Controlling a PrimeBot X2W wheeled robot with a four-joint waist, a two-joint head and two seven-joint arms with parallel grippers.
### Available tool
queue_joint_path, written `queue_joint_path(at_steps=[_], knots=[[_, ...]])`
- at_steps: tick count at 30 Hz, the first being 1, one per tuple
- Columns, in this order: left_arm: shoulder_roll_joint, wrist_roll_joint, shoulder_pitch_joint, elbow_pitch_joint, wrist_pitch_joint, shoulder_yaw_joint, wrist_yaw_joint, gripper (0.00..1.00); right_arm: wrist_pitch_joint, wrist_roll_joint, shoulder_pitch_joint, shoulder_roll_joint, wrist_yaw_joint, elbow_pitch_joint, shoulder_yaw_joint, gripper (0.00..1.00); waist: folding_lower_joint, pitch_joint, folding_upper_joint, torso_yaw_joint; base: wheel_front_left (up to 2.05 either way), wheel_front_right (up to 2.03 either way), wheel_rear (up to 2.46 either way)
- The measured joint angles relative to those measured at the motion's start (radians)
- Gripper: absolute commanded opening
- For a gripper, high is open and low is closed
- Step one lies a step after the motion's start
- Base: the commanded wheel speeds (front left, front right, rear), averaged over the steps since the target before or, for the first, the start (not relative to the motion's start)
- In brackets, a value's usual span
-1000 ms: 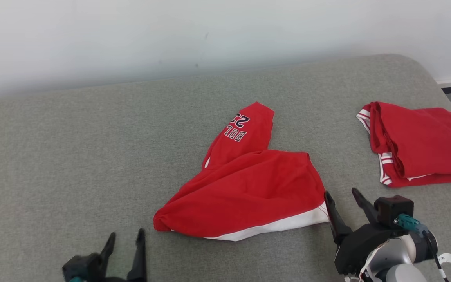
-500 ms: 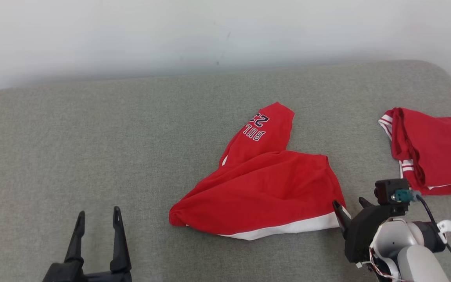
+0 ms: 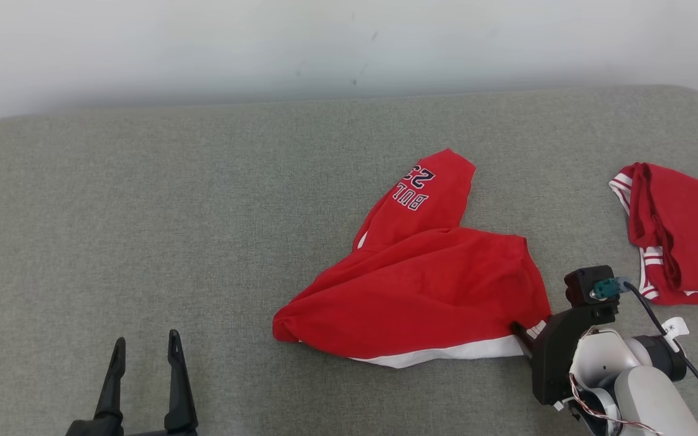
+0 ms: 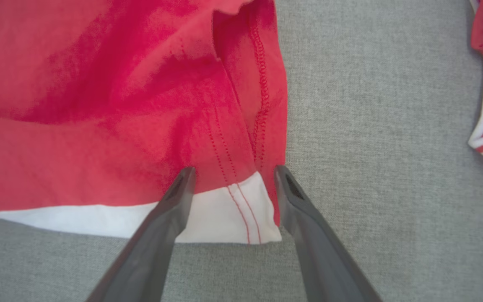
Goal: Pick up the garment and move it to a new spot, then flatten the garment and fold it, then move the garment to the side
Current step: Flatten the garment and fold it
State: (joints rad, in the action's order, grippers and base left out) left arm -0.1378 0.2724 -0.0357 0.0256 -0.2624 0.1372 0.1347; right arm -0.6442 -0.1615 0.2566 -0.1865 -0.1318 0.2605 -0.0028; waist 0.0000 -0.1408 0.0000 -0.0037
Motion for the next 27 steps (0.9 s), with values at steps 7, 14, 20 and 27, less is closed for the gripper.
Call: queue_joint_path(at_steps=[7, 14, 20, 27], knots=[[0.040, -0.035, 0.004, 0.027, 0.000, -0.040, -0.050, 1.00, -0.029, -0.005, 0.005, -0.008, 0.000, -0.008, -0.004, 0.11, 0.0000, -0.015, 0.0000, 0.003, 0.00, 0.00, 0.00], [0.059, -0.053, 0.017, 0.042, 0.000, -0.070, -0.082, 1.00, -0.041, 0.001, 0.021, -0.011, 0.000, -0.012, 0.005, 0.00, 0.0000, -0.029, 0.0000, 0.005, 0.00, 0.00, 0.00], [0.071, -0.061, 0.025, 0.058, 0.000, -0.093, -0.106, 1.00, -0.005, -0.005, 0.035, -0.014, 0.000, -0.051, -0.020, 0.00, 0.0000, -0.033, 0.0000, 0.000, 0.00, 0.00, 0.00], [0.079, -0.071, 0.031, 0.063, 0.000, -0.110, -0.119, 1.00, 0.084, -0.032, 0.095, -0.004, 0.000, -0.106, -0.116, 0.00, 0.0000, -0.033, 0.0000, -0.013, 0.00, 0.00, 0.00]])
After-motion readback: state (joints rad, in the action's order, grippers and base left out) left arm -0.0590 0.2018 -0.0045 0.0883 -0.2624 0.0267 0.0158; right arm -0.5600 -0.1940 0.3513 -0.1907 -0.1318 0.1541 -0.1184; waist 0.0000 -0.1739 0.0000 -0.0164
